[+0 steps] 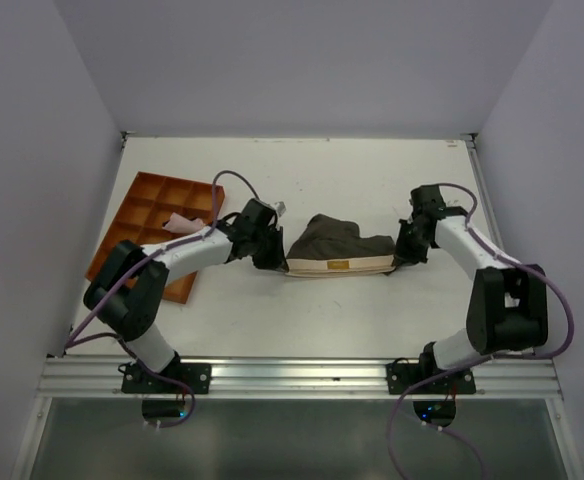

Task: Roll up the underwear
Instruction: Flatten the underwear

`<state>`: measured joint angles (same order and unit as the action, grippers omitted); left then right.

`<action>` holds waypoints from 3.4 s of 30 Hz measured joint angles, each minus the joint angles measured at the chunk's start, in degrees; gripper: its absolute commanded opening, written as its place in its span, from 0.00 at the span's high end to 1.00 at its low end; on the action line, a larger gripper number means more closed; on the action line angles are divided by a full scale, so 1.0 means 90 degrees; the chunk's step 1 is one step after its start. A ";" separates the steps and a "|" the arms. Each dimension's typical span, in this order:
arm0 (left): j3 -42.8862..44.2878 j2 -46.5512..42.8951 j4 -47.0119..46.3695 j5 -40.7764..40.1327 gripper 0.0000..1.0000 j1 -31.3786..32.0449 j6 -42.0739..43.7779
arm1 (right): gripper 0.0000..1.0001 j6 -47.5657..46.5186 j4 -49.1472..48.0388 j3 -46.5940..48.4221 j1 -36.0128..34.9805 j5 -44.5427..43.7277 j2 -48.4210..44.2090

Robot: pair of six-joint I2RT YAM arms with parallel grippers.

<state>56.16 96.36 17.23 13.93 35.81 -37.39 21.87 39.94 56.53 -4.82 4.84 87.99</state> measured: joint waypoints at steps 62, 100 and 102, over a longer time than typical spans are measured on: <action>-0.0080 -0.1566 0.1290 -0.0226 0.41 0.0129 0.0029 | 0.65 0.1649 0.0959 -0.0889 -0.0221 -0.0321 -0.2385; 0.1537 0.0996 0.0636 -0.0544 0.39 -0.0758 0.1292 | 0.66 0.0444 -0.0323 -0.0561 -0.0238 -0.1064 0.0359; 0.1593 0.0996 0.0624 -0.0469 0.39 -0.0804 0.1353 | 0.64 0.0248 -0.0442 -0.0415 -0.0236 -0.1248 0.0427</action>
<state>70.50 105.32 22.85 9.72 28.58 -25.21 24.10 35.97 52.80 -6.94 -6.39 91.83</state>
